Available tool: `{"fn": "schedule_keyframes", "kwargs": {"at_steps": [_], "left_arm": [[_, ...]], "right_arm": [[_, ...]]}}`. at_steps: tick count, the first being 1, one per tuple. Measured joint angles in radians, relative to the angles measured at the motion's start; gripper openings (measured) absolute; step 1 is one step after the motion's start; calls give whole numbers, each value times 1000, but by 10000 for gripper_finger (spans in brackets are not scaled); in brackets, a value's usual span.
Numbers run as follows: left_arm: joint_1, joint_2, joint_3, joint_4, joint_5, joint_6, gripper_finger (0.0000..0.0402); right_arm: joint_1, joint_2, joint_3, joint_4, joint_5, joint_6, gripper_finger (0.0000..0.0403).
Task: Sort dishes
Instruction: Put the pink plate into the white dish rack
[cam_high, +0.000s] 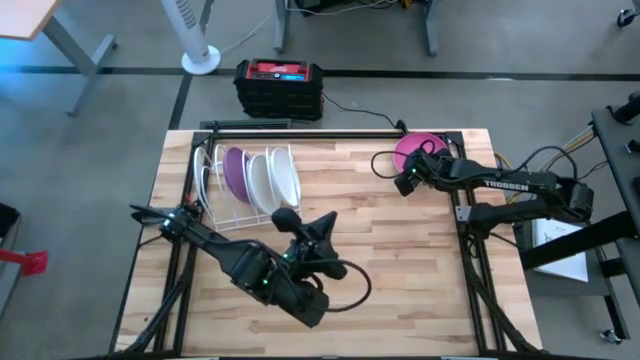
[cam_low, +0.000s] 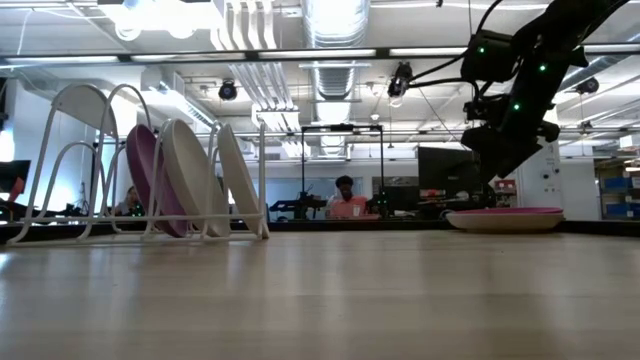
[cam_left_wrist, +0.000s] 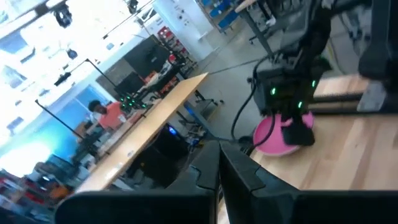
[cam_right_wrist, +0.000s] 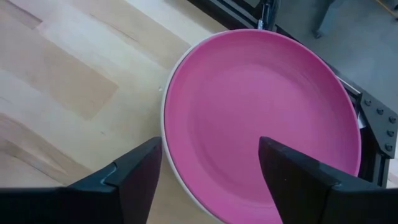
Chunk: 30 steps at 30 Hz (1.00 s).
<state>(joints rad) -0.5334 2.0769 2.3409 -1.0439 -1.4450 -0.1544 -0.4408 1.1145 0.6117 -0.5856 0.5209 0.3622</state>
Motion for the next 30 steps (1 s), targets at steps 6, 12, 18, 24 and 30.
{"fn": "schedule_keyframes", "kwargs": {"at_steps": [6,12,18,24,30], "left_arm": [[1,-4,15,201,12,58,0],[1,-3,14,254,15,81,0],[1,-2,6,264,15,7,0],[1,-2,6,316,15,4,0],[1,-2,5,356,23,4,0]], "right_arm": [[0,0,0,0,0,0,264],[0,0,1,0,0,1,268],[0,0,1,0,0,1,271],[0,0,1,0,0,1,263],[0,0,1,0,0,1,259]]}}
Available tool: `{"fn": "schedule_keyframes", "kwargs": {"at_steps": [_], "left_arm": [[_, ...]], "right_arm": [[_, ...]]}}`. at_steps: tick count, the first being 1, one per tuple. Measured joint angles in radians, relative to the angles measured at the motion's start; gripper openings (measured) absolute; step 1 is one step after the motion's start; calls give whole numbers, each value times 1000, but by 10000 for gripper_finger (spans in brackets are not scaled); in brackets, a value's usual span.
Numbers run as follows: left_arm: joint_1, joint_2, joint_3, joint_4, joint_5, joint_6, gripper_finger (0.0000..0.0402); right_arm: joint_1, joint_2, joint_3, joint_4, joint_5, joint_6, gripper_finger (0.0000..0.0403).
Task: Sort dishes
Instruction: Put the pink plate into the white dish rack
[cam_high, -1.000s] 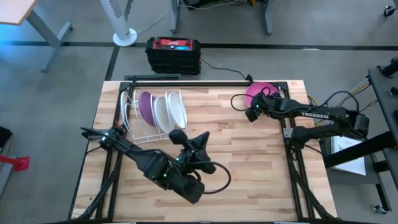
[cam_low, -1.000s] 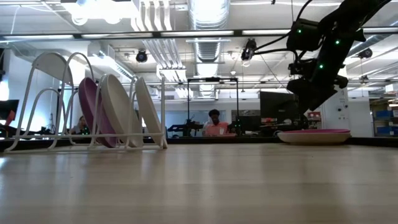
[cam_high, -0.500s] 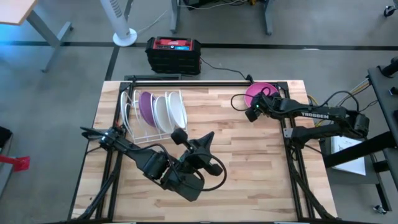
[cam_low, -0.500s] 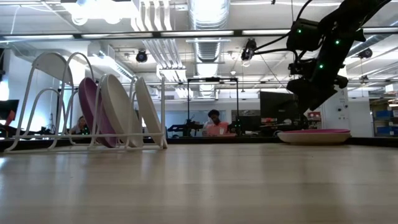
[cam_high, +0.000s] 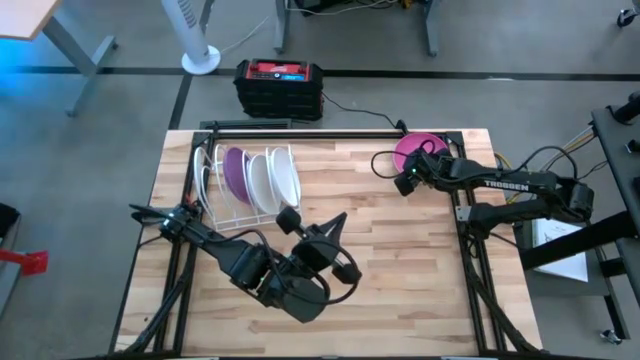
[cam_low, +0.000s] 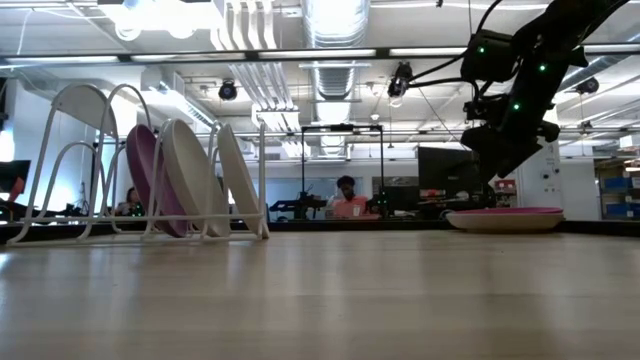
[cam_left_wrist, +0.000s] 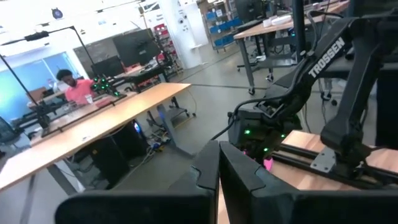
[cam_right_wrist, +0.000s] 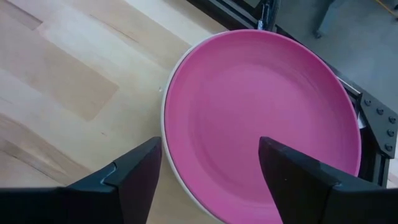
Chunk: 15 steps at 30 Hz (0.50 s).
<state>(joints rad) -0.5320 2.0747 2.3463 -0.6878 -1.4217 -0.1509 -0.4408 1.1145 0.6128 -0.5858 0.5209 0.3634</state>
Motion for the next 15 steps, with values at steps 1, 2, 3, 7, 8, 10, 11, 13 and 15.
{"fn": "schedule_keyframes", "kwargs": {"at_steps": [1,2,3,7,8,10,11,13,15], "left_arm": [[0,0,0,6,7,0,0],[0,0,-1,9,15,0,0],[0,0,-1,13,22,0,0],[0,0,-4,17,26,-13,0],[0,0,-5,17,26,-16,0],[0,1,-6,17,27,-16,0],[0,6,-6,19,26,-16,0],[0,9,-6,18,26,-14,0],[0,13,-6,18,41,-16,0]], "right_arm": [[0,0,0,0,0,0,260],[0,0,0,0,0,0,261],[0,0,0,0,0,0,263],[0,0,1,0,0,0,271],[0,0,1,0,0,0,273],[0,0,1,0,0,0,276],[0,0,1,0,0,0,278],[0,0,1,0,0,0,280],[0,0,1,0,0,0,282]]}}
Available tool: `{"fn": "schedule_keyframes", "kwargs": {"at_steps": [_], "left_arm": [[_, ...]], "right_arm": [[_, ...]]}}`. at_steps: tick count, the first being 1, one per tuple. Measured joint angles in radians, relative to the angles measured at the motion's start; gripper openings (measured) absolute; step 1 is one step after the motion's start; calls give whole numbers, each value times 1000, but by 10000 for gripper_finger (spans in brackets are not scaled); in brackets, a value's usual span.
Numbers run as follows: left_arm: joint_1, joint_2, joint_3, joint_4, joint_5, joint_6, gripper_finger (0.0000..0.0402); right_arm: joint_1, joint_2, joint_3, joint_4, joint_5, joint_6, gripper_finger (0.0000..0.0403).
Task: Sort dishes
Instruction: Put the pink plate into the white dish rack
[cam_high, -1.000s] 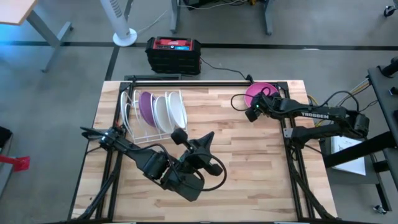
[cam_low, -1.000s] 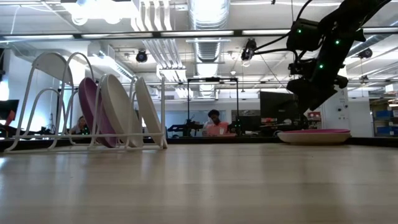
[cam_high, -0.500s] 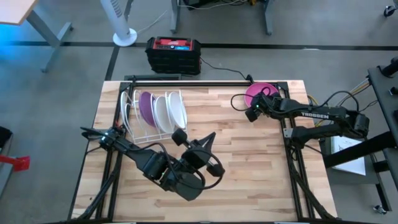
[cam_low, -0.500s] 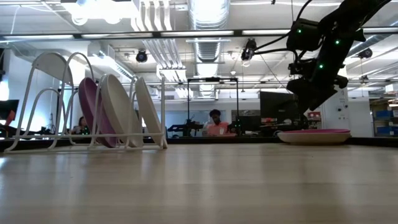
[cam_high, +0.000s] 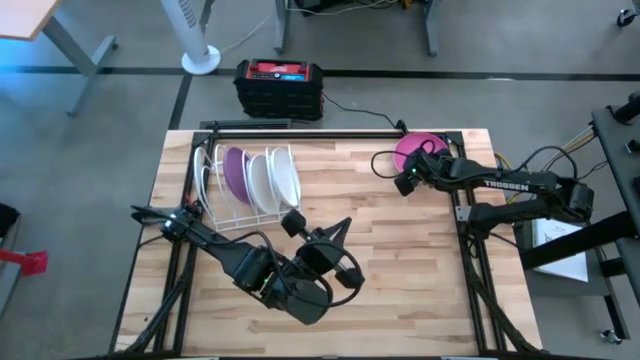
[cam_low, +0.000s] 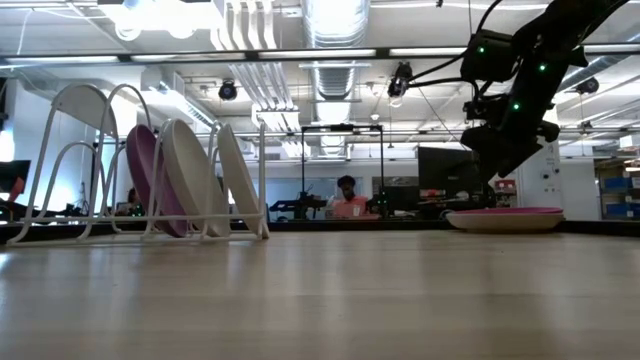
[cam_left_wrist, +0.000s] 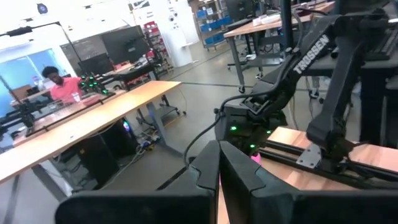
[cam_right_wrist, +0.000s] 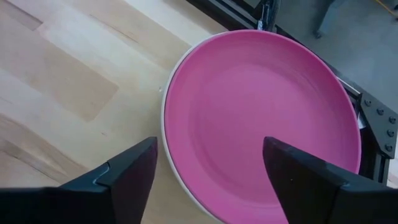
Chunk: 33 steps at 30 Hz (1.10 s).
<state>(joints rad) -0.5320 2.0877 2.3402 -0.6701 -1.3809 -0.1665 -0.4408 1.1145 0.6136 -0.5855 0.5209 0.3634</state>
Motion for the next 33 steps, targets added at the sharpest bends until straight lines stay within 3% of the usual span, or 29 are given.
{"fn": "schedule_keyframes", "kwargs": {"at_steps": [13,23,33], "left_arm": [[2,36,0,17,11,7,0],[3,36,0,187,11,181,0],[4,36,0,215,10,215,0]], "right_arm": [[0,0,0,0,0,0,280],[0,0,0,0,0,0,274],[0,0,0,0,0,0,292]]}}
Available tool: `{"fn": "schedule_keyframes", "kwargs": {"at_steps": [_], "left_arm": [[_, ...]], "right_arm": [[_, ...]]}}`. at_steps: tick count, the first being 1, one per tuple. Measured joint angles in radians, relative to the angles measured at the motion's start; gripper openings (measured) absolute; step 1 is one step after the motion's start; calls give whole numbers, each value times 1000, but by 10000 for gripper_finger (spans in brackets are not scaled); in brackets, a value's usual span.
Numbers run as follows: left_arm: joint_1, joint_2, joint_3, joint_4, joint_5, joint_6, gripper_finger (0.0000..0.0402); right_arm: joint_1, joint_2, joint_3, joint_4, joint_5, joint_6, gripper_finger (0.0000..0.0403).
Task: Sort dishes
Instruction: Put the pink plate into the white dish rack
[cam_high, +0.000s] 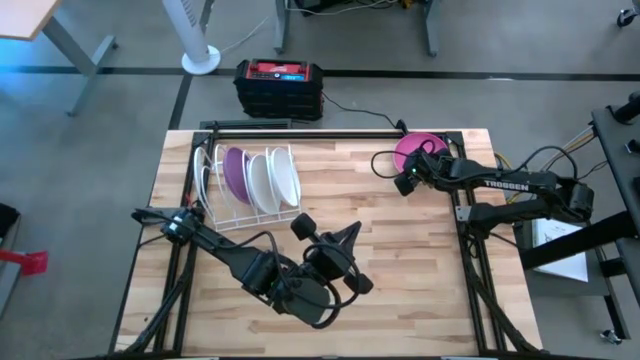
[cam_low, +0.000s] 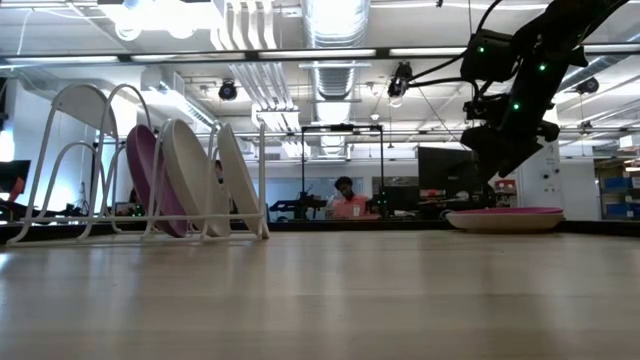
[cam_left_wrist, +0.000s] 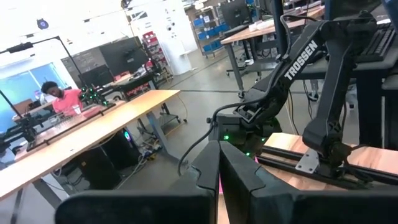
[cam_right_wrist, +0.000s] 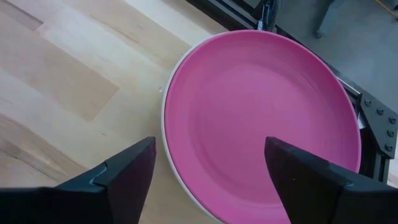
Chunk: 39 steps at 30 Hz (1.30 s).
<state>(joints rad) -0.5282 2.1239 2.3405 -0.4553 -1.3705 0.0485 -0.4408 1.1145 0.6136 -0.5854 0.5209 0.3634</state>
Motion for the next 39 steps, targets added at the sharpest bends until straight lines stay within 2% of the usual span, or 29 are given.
{"fn": "schedule_keyframes", "kwargs": {"at_steps": [4,15,18,23,26,33,39], "left_arm": [[0,0,0,0,0,70,0],[7,0,0,-5,-8,472,0],[17,0,0,-25,7,451,0],[20,9,0,-75,175,325,0],[10,29,0,-85,229,244,0],[-18,88,0,-93,230,228,0],[-24,94,0,-112,175,264,0]], "right_arm": [[0,0,0,0,0,0,292],[0,0,0,0,0,0,275],[0,0,0,0,0,0,273],[0,0,0,0,0,0,278],[0,-2,0,0,0,0,284],[0,0,0,1,0,4,295],[10,-1,0,92,-20,46,290]]}}
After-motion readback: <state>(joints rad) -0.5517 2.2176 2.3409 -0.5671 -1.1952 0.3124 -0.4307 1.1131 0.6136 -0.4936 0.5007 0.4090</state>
